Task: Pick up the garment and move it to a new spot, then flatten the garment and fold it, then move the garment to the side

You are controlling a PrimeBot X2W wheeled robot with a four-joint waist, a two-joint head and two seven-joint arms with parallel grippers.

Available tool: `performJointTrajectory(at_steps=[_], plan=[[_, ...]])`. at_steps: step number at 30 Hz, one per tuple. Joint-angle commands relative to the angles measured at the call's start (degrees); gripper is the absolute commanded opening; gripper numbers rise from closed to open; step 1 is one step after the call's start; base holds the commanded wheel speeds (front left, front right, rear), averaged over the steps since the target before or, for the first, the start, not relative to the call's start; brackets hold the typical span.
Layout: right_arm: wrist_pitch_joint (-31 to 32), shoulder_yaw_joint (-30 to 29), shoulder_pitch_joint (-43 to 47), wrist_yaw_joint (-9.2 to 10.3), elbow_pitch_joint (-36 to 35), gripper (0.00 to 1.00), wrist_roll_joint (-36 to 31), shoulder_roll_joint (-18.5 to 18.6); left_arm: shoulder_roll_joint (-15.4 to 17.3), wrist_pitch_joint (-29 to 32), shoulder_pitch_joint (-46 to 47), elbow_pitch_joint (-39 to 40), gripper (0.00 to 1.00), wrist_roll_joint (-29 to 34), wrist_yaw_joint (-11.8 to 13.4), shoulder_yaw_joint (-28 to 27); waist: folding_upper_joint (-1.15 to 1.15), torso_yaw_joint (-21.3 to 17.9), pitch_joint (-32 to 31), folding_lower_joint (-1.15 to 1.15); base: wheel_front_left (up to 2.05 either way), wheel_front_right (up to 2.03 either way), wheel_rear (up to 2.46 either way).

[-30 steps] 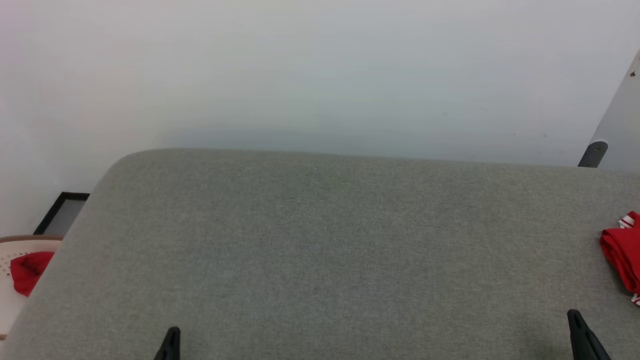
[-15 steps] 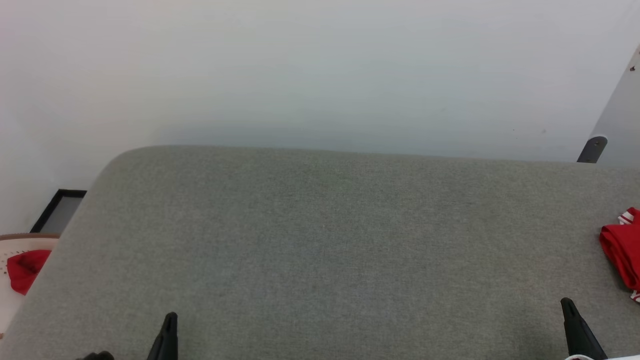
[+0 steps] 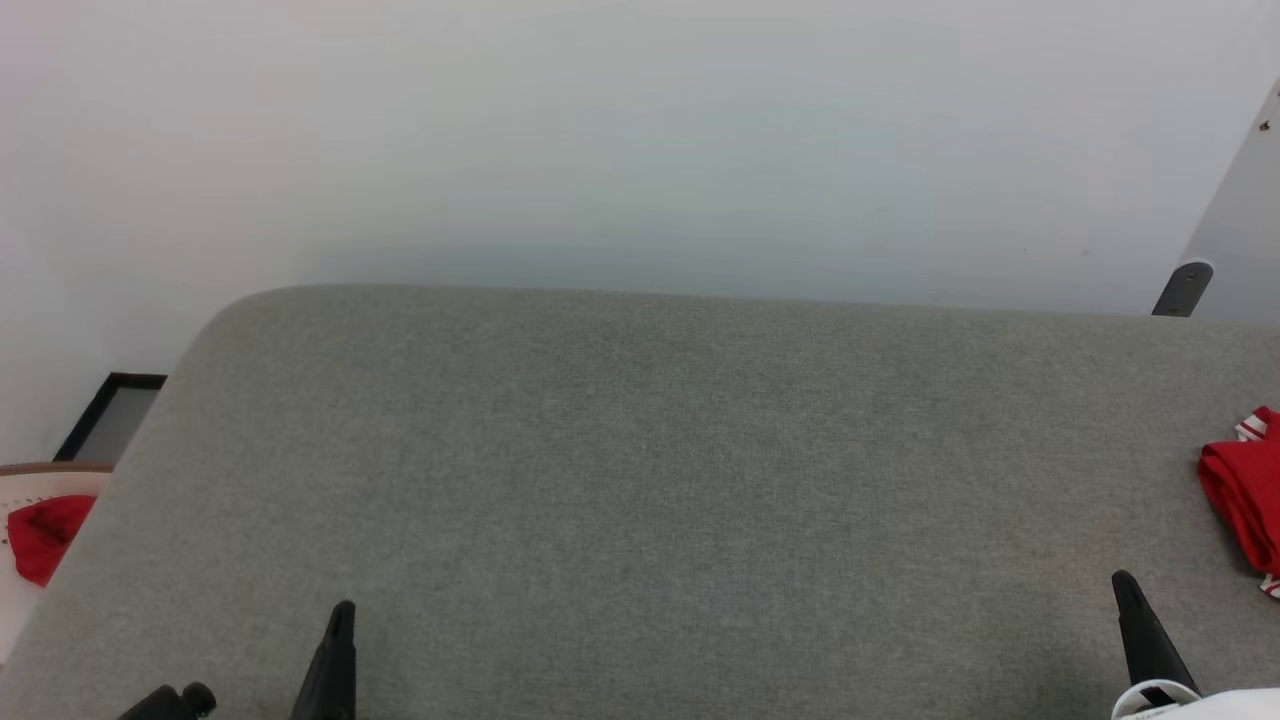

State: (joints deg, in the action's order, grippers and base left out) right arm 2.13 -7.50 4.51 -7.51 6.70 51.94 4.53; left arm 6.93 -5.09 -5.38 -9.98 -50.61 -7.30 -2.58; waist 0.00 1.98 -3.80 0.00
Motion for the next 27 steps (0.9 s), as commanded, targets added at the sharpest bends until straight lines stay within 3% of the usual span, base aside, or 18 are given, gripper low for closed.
performJointTrajectory(at_steps=[1, 27], plan=[[0.3, 0.0, -1.8, 0.00, -0.3, 0.00, 2.0, 0.0, 0.0, 0.4, 1.7, 0.4, 0.00, -2.1, -0.1, -0.5, 0.00, 0.0, 0.1, 0.00, 0.00, 0.00, 0.00], [1.9, 0.3, -5.4, 0.01, 2.6, 0.00, 16.6, -0.6, -1.5, 4.7, 5.7, -1.2, 0.00, -17.1, -0.2, -1.9, 0.00, -0.6, 1.2, 0.00, 0.00, 0.00, 0.00]])
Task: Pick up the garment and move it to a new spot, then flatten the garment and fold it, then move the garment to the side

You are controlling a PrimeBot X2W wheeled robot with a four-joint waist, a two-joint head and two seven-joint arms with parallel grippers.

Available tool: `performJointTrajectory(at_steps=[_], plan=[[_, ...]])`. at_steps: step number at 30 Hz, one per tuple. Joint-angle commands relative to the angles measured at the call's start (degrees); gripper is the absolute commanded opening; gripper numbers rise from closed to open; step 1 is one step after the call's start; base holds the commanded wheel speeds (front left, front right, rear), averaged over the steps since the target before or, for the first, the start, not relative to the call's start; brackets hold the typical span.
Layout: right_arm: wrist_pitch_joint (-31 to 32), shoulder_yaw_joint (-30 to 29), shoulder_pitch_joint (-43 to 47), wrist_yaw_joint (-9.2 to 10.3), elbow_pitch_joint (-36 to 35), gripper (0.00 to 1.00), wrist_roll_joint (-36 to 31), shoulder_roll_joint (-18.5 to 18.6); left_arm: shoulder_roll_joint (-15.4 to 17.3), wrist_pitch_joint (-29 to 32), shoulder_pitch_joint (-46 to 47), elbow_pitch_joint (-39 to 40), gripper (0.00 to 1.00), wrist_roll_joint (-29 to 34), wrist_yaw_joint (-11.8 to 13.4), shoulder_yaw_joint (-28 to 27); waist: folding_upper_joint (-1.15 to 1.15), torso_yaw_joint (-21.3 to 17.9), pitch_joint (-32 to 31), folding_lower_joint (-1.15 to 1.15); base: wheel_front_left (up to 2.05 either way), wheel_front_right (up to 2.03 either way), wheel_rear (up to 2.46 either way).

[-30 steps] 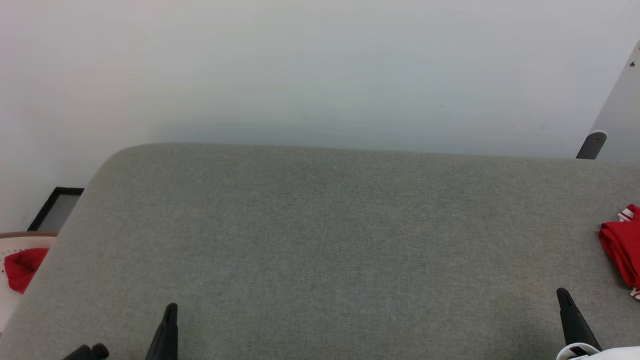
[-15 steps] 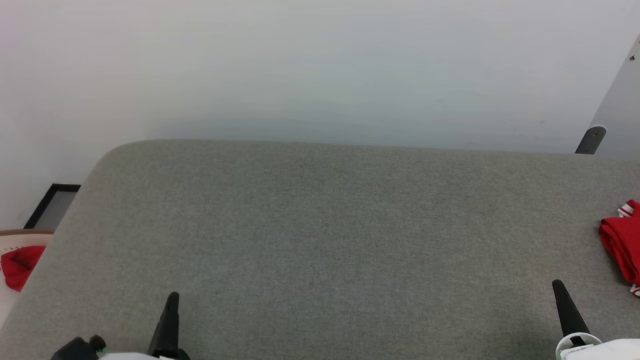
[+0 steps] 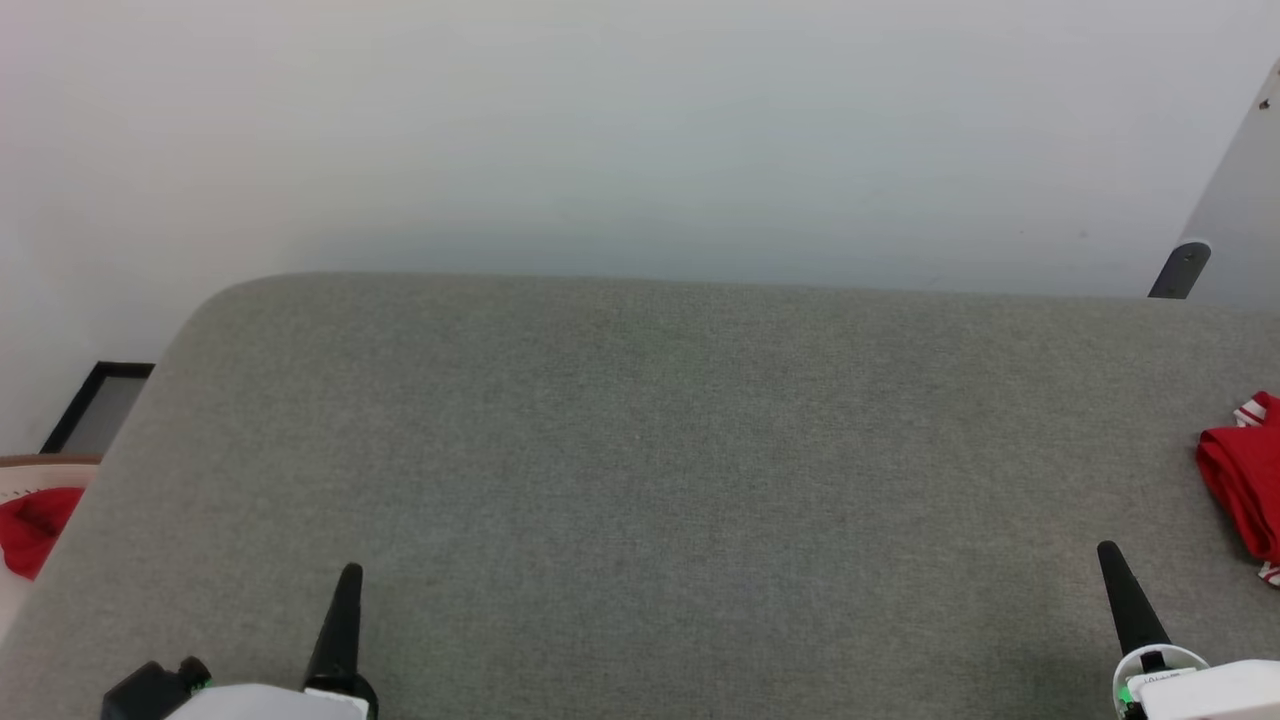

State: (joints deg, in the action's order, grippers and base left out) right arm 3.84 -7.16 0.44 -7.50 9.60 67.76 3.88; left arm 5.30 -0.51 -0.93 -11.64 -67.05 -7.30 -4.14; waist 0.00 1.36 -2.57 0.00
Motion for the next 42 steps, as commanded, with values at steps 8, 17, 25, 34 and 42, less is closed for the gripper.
performJointTrajectory(at_steps=[8, 17, 25, 34, 42], plan=[[0.6, 0.1, -2.3, 0.00, 0.5, 0.00, 4.8, -0.1, -0.3, 1.3, 2.3, -0.1, 0.00, -4.8, -0.2, -0.7, 0.00, -0.2, 0.4, 0.00, 0.00, 0.00, 0.00], [1.1, 0.2, -3.3, 0.00, 1.3, 0.00, 9.0, -0.3, -0.8, 2.6, 3.4, -0.6, 0.00, -9.1, -0.2, -1.1, 0.00, -0.4, 0.8, 0.00, 0.00, 0.00, 0.00], [1.4, 0.3, -4.1, 0.00, 2.0, 0.00, 12.4, -0.5, -1.1, 3.6, 4.3, -1.0, 0.00, -12.7, -0.2, -1.4, 0.00, -0.6, 1.2, 0.00, 0.00, 0.00, 0.00], [1.8, 0.4, -5.0, 0.00, 2.8, 0.00, 16.1, -0.7, -1.6, 4.6, 5.3, -1.4, 0.00, -16.4, -0.3, -1.7, 0.00, -0.8, 1.6, 0.00, 0.00, 0.00, 0.00], [2.2, 0.5, -5.9, 0.00, 3.5, 0.00, 19.5, -0.8, -1.9, 5.7, 6.1, -1.8, 0.00, -19.9, -0.3, -2.1, 0.00, -1.0, 2.0, 0.00, 0.00, 0.00, 0.00]])
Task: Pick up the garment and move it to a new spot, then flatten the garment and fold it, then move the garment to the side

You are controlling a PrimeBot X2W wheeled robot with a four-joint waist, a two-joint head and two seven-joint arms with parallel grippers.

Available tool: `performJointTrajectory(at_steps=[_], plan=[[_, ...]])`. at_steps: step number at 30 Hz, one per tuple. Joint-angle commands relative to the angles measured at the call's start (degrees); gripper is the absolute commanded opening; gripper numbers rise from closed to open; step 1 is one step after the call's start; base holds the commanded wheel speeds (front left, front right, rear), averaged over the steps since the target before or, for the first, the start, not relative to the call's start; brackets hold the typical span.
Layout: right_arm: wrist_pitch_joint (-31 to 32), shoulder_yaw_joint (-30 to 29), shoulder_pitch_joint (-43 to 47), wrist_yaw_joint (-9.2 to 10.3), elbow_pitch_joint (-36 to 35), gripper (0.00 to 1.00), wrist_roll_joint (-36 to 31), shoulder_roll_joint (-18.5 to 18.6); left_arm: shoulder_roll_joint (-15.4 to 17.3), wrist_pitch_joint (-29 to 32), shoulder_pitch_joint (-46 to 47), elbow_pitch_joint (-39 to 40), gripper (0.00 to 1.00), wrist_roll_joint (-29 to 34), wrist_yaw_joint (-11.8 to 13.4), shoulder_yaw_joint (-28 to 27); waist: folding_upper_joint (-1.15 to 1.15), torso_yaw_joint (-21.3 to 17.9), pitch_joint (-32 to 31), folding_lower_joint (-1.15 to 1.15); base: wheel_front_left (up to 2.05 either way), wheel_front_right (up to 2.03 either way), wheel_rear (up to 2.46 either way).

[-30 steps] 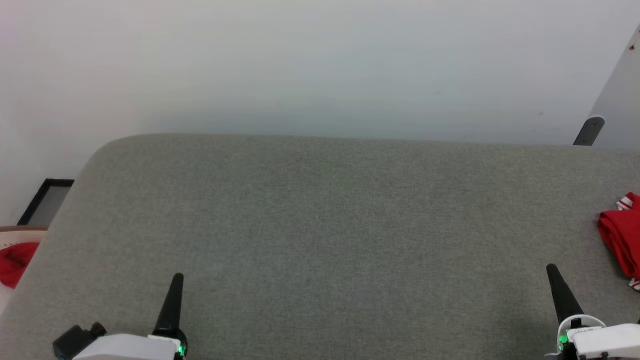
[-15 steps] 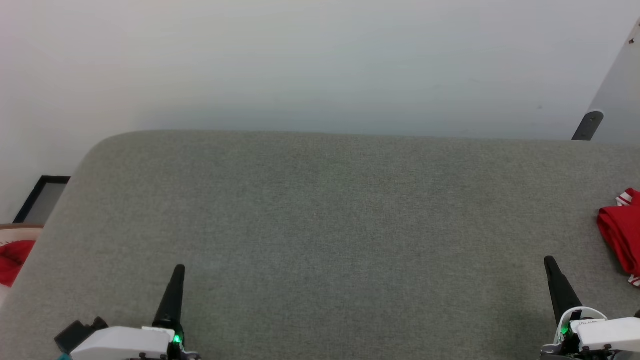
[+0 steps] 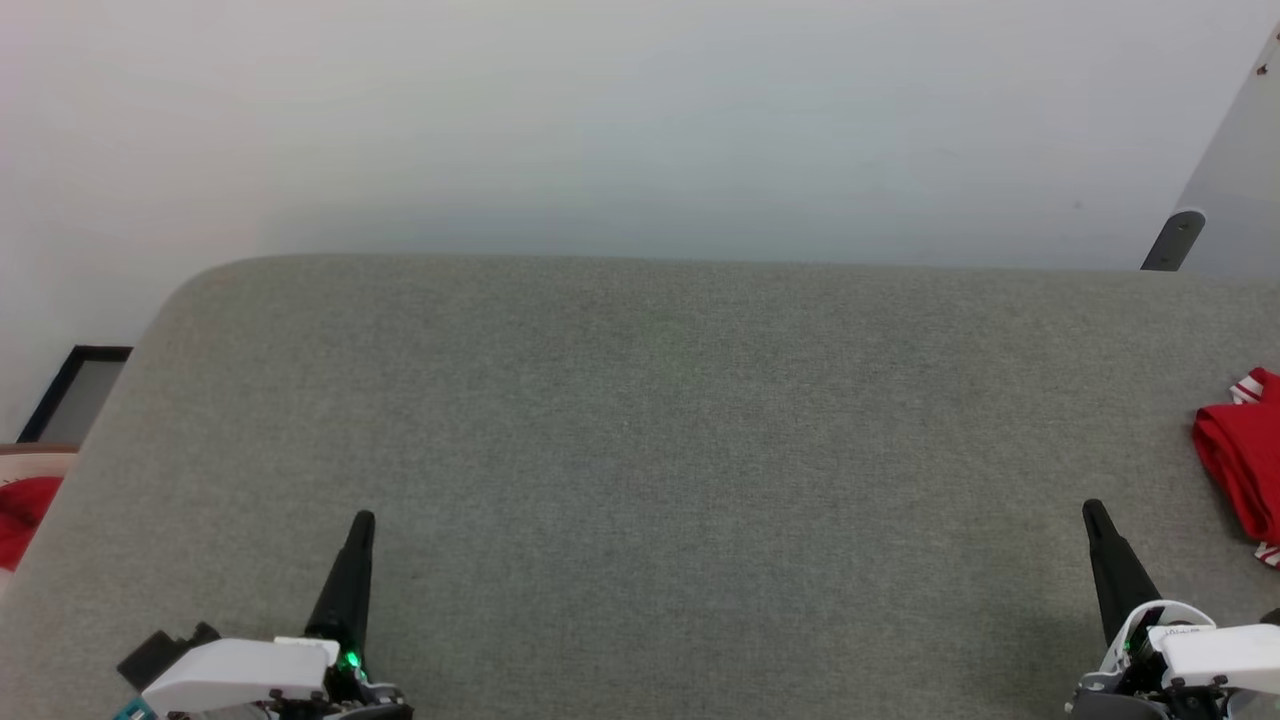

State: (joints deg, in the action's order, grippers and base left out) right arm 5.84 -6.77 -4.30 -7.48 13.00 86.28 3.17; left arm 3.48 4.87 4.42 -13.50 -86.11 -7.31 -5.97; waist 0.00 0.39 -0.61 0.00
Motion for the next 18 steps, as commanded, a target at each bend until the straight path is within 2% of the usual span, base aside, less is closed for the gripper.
performJointTrajectory(at_steps=[1, 12, 18], plan=[[0.2, 0.2, -1.2, -0.02, 0.1, 0.00, 1.3, -0.1, -0.2, 0.4, 0.9, 0.0, 0.00, -1.2, -0.3, -0.3, 0.00, 0.0, 0.1, 0.00, 0.00, 0.00, 0.00], [0.8, 0.3, -2.3, -0.02, 1.0, 0.00, 5.7, -0.4, -0.6, 1.7, 2.1, -0.6, 0.00, -5.9, -0.3, -0.7, 0.00, -0.3, 0.7, 0.00, 0.00, 0.00, 0.00], [0.7, 0.3, -2.1, -0.02, 1.1, 0.00, 6.2, -0.4, -0.7, 1.9, 2.2, -0.7, 0.00, -6.3, -0.3, -0.8, 0.00, -0.4, 0.8, 0.00, 0.00, 0.00, 0.00]])
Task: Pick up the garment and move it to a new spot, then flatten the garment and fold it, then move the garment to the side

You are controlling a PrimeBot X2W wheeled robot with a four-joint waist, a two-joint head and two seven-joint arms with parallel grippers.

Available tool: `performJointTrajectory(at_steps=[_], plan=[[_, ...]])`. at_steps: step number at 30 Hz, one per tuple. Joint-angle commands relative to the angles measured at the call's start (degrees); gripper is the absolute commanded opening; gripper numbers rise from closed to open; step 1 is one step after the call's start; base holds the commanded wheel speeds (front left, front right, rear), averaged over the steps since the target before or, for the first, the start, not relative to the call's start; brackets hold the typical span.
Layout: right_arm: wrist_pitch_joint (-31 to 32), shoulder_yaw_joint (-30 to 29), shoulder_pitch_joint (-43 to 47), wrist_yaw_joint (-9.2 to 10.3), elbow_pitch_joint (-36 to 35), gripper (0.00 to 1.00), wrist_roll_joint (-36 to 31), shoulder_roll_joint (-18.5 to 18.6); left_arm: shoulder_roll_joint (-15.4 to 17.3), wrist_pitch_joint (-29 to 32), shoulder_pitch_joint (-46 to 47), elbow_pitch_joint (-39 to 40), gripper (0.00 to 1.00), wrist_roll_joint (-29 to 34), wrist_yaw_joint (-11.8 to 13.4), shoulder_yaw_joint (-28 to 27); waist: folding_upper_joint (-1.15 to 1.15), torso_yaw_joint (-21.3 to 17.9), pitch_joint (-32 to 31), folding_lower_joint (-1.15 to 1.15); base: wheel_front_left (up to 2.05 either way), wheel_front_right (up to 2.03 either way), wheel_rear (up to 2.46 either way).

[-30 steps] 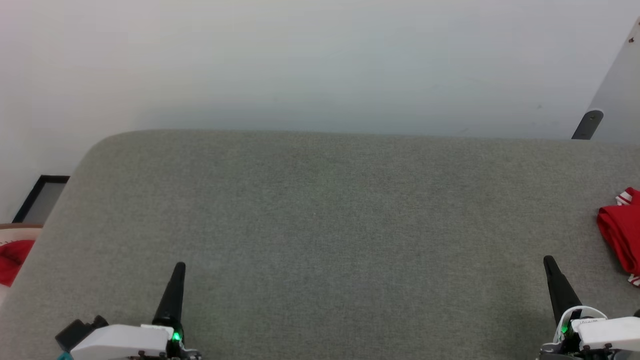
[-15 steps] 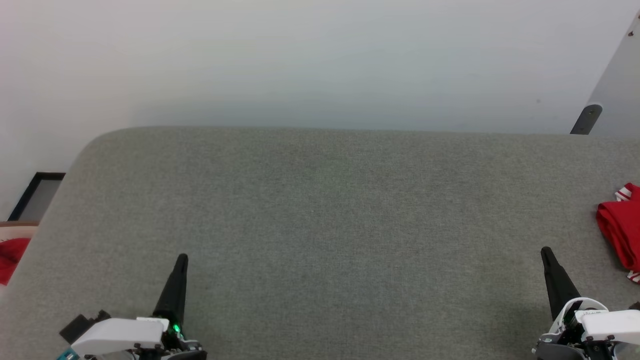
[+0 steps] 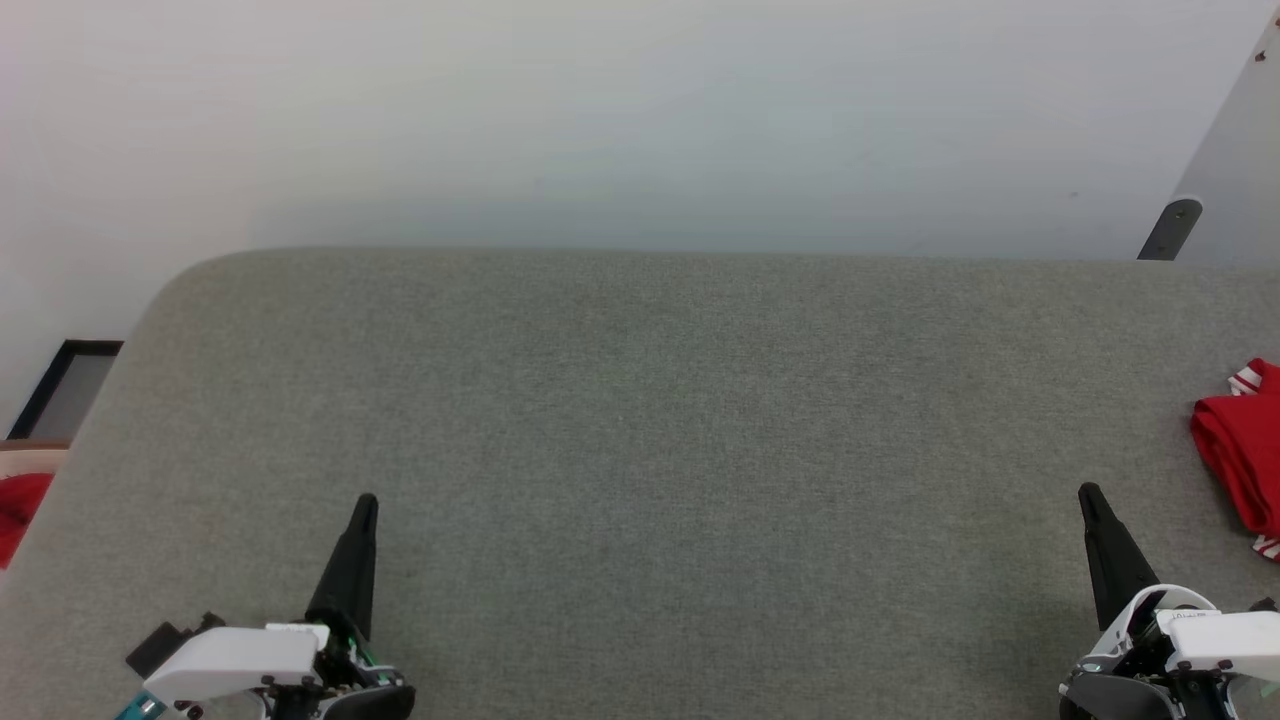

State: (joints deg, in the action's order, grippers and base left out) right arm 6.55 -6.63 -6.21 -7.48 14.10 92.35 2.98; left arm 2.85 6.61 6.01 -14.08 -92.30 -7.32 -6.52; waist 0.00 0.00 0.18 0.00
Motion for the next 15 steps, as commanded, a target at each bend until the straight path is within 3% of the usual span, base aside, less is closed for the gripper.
performJointTrajectory(at_steps=[1, 15], plan=[[0.0, 0.2, -0.2, -0.02, 0.0, 0.00, 0.1, -0.2, 0.0, 0.1, 0.6, -0.1, 0.00, -0.1, -0.3, -0.2, 0.00, 0.0, 0.0, 0.00, 0.00, 0.00, 0.00], [0.0, 0.2, -0.2, -0.02, 0.0, 0.00, 0.1, -0.2, 0.0, 0.1, 0.6, -0.1, 0.00, -0.1, -0.3, -0.2, 0.00, 0.0, 0.0, 0.00, 0.00, 0.00, 0.00]])
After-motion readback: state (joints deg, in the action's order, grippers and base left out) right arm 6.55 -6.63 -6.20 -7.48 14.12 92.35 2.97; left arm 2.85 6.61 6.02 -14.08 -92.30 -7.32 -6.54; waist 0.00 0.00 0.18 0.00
